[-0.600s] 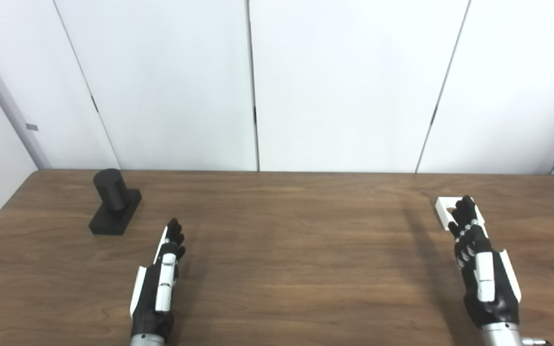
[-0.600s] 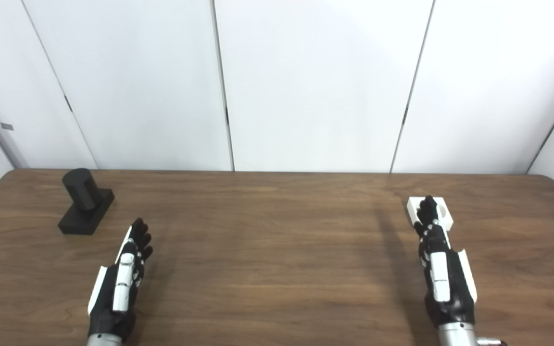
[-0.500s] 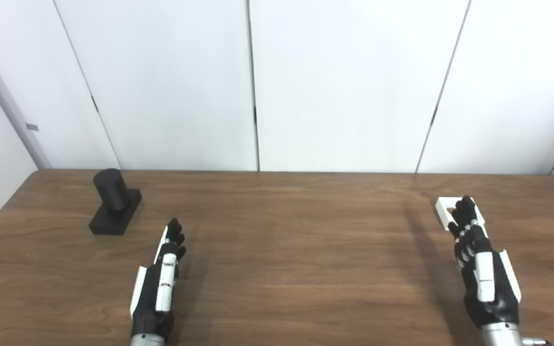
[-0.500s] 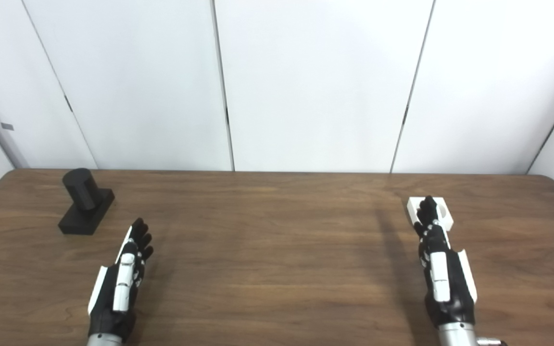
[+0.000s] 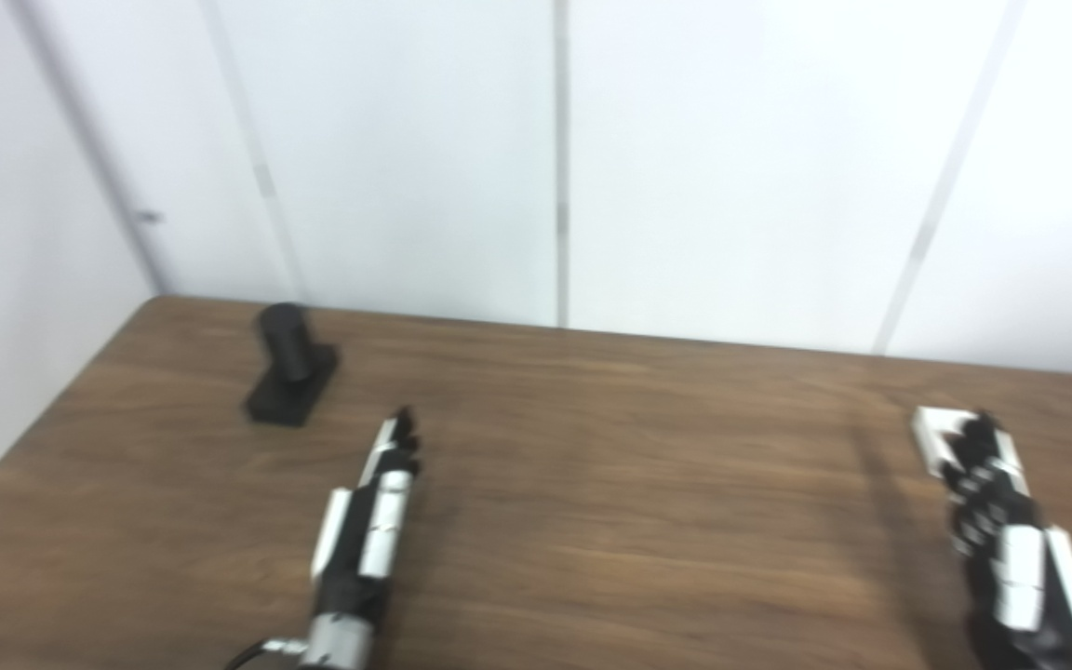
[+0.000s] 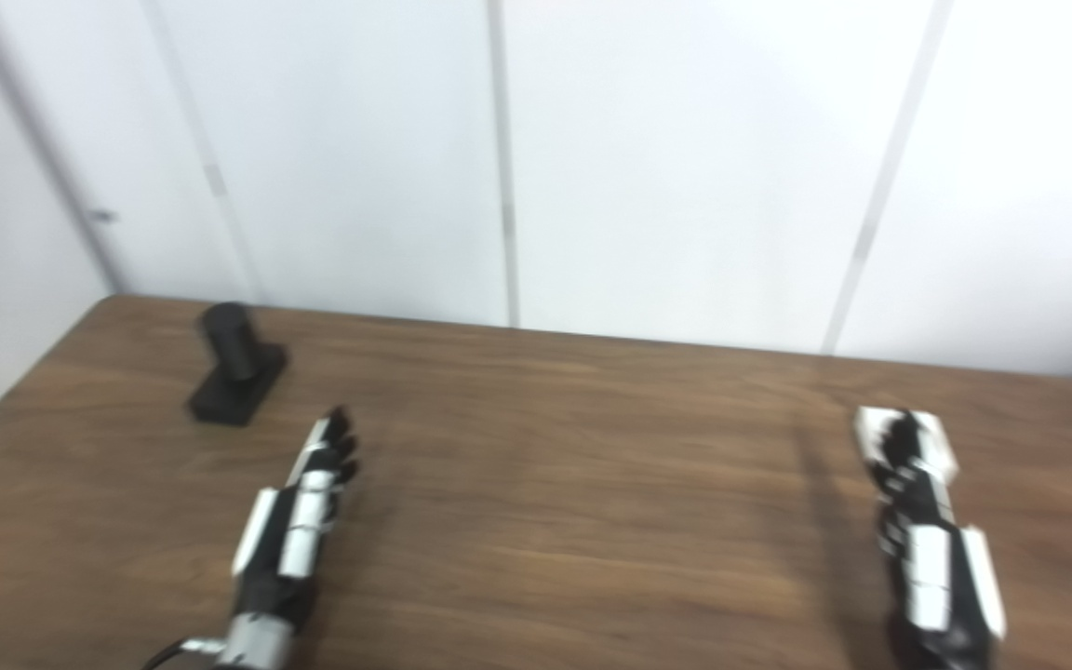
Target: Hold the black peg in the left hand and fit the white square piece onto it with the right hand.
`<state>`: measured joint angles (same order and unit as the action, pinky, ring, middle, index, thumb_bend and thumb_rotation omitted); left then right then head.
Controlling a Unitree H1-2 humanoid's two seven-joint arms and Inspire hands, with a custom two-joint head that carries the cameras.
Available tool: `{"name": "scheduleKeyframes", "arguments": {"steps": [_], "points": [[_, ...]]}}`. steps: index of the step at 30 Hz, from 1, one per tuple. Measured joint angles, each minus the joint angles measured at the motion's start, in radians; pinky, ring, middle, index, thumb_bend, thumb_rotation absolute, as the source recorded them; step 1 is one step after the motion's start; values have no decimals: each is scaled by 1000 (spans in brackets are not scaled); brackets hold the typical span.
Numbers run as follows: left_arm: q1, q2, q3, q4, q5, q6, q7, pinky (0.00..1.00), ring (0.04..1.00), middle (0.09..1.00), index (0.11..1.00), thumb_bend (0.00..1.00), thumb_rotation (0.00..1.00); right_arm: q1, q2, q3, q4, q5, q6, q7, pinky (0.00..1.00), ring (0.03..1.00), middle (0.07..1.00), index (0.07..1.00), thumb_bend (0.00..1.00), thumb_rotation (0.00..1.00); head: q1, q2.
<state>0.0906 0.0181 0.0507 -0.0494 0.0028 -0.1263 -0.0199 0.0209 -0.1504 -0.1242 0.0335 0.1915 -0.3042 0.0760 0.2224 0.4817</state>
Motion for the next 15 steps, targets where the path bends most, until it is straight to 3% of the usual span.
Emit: {"name": "scheduleKeyframes", "arguments": {"steps": [3, 15], "points": [[0, -9, -7, -2, 7, 7, 8, 971, 985, 995, 990, 457, 994, 0, -8, 0, 2, 4, 0, 7, 1000, 1000, 1000, 1000, 698, 1000, 22, -6], [-3, -17, -20, 4, 17, 1, 19, 963, 985, 993, 987, 475, 977, -8, -16, -8, 20, 35, -5, 20, 1000, 1000, 1000, 1000, 701, 1000, 86, -101]]}}
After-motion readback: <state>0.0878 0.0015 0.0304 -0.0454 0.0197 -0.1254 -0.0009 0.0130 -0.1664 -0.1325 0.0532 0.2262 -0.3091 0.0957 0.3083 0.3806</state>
